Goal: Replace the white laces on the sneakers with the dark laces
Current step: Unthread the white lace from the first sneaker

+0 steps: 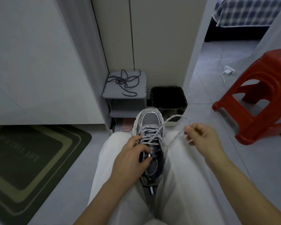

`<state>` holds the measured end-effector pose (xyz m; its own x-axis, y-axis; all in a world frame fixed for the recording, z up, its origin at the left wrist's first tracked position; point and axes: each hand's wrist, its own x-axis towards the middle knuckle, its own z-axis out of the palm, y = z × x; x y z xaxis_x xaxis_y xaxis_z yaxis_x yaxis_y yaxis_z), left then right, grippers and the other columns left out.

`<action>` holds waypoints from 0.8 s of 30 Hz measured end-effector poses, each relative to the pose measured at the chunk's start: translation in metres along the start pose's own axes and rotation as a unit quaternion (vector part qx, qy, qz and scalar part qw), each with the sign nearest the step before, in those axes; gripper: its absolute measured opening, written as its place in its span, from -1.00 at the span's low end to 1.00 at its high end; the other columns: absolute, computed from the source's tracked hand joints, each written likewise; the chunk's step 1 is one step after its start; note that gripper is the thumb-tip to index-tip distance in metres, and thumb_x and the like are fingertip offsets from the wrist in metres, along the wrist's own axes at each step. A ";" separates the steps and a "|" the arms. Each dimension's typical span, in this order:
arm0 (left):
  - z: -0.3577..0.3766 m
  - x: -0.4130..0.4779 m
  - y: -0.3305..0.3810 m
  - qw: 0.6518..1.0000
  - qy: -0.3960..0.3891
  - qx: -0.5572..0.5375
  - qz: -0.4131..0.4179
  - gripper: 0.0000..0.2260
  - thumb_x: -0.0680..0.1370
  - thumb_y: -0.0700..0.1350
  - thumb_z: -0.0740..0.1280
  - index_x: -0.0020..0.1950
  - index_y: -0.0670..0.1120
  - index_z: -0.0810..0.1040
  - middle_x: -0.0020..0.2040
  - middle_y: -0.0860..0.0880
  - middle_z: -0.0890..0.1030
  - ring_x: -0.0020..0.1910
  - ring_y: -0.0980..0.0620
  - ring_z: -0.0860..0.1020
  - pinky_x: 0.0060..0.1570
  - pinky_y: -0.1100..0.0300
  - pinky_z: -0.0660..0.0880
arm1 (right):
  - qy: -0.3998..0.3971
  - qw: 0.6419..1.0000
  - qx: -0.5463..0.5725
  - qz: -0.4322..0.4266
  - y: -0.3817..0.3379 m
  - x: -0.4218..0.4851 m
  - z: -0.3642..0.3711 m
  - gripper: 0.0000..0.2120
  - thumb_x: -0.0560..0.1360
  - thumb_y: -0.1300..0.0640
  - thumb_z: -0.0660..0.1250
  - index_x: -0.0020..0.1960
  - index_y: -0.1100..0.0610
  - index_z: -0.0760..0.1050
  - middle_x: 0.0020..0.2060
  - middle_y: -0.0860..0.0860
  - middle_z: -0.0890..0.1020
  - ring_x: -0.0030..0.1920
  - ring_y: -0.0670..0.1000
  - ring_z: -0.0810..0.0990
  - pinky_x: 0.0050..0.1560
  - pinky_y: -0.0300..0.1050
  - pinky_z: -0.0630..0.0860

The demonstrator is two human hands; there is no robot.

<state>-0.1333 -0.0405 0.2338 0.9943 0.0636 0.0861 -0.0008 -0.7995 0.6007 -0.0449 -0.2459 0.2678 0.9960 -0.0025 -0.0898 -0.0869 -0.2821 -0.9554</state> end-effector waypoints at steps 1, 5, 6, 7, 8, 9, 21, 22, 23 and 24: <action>0.000 0.000 -0.001 1.000 0.000 -0.003 -0.002 -0.85 0.42 -0.02 0.44 -0.03 0.08 0.58 0.36 0.14 0.33 0.26 0.22 0.38 0.08 0.38 0.33 | -0.049 0.998 -0.022 0.011 0.004 -0.005 0.005 -0.76 0.49 0.10 0.36 -0.22 0.28 0.56 -0.36 0.17 0.59 -0.39 0.01 0.52 -0.35 -0.22 0.50; 0.001 0.002 -0.001 1.000 0.001 -0.002 -0.002 -0.83 0.41 0.00 0.45 -0.02 0.07 0.59 0.36 0.13 0.33 0.26 0.21 0.39 0.10 0.41 0.30 | -0.174 0.984 -0.046 0.016 0.019 -0.024 0.027 -0.80 0.38 0.07 0.47 -0.36 0.13 0.58 -0.48 0.05 0.62 -0.43 -0.03 0.55 -0.32 -0.17 0.47; 0.001 0.002 0.000 1.000 0.002 -0.001 -0.002 -0.82 0.41 0.00 0.45 -0.01 0.07 0.60 0.36 0.13 0.33 0.27 0.21 0.38 0.11 0.41 0.29 | -0.175 0.984 -0.032 0.006 0.020 -0.025 0.032 -0.82 0.40 0.16 0.46 -0.37 0.11 0.56 -0.50 0.02 0.60 -0.45 -0.07 0.53 -0.33 -0.21 0.46; 0.001 0.002 0.000 1.000 0.004 0.000 0.000 -0.82 0.42 0.00 0.45 0.00 0.07 0.59 0.37 0.13 0.33 0.27 0.22 0.37 0.11 0.41 0.29 | -0.166 0.986 -0.026 0.000 0.020 -0.026 0.035 -0.79 0.42 0.22 0.43 -0.37 0.11 0.54 -0.52 0.00 0.58 -0.47 -0.08 0.51 -0.35 -0.22 0.44; 0.001 0.001 0.000 1.000 0.006 -0.001 0.002 -0.82 0.42 0.00 0.44 0.01 0.07 0.59 0.37 0.13 0.33 0.27 0.23 0.36 0.11 0.41 0.28 | -0.149 0.989 -0.023 -0.002 0.018 -0.027 0.036 -0.76 0.45 0.26 0.40 -0.37 0.12 0.52 -0.54 -0.01 0.57 -0.47 -0.06 0.50 -0.37 -0.22 0.44; 0.002 0.000 -0.001 1.000 0.008 0.000 0.004 -0.82 0.43 -0.01 0.43 0.02 0.07 0.59 0.37 0.14 0.33 0.28 0.24 0.35 0.10 0.42 0.28 | -0.116 0.993 -0.001 0.007 0.015 -0.025 0.033 -0.76 0.49 0.27 0.35 -0.35 0.14 0.50 -0.53 0.00 0.56 -0.47 -0.03 0.49 -0.39 -0.19 0.44; -0.002 -0.007 -0.008 0.955 0.084 -0.259 -0.119 -0.88 0.50 -0.17 0.38 -0.11 0.06 0.54 -0.19 0.10 0.62 -0.23 0.25 0.56 -0.15 0.34 0.50 | -0.047 0.980 -0.194 -0.002 0.020 -0.014 -0.013 -0.76 0.45 -0.03 0.37 -0.30 0.10 0.55 -0.45 -0.05 0.52 -0.40 -0.08 0.45 -0.35 -0.23 0.39; -0.002 -0.006 -0.009 0.961 0.067 -0.244 -0.111 -0.88 0.50 -0.16 0.38 -0.11 0.07 0.55 -0.20 0.10 0.62 -0.22 0.24 0.55 -0.15 0.35 0.49 | -0.047 0.979 -0.198 -0.027 0.020 -0.018 -0.007 -0.79 0.45 -0.02 0.38 -0.30 0.05 0.54 -0.46 -0.09 0.50 -0.42 -0.14 0.42 -0.37 -0.30 0.35; -0.001 -0.004 -0.009 0.965 0.056 -0.234 -0.106 -0.89 0.50 -0.15 0.38 -0.12 0.07 0.55 -0.21 0.08 0.61 -0.23 0.22 0.54 -0.16 0.35 0.48 | -0.048 0.978 -0.198 -0.052 0.020 -0.021 -0.001 -0.81 0.44 -0.01 0.39 -0.31 0.02 0.52 -0.46 -0.09 0.50 -0.42 -0.15 0.43 -0.39 -0.36 0.32; -0.001 -0.003 -0.008 0.966 0.047 -0.233 -0.101 -0.91 0.50 -0.15 0.38 -0.14 0.05 0.54 -0.23 0.07 0.60 -0.24 0.20 0.52 -0.18 0.35 0.46 | -0.048 0.977 -0.195 -0.075 0.019 -0.025 0.005 -0.82 0.44 0.01 0.40 -0.31 0.00 0.51 -0.47 -0.09 0.50 -0.41 -0.16 0.44 -0.38 -0.38 0.33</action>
<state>-0.1363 -0.0336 0.2297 0.9651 0.2617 -0.0106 0.1215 -0.4115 0.9033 -0.0712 -0.2459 0.2508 0.9884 0.1517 -0.0002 0.0945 -0.6170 -0.7813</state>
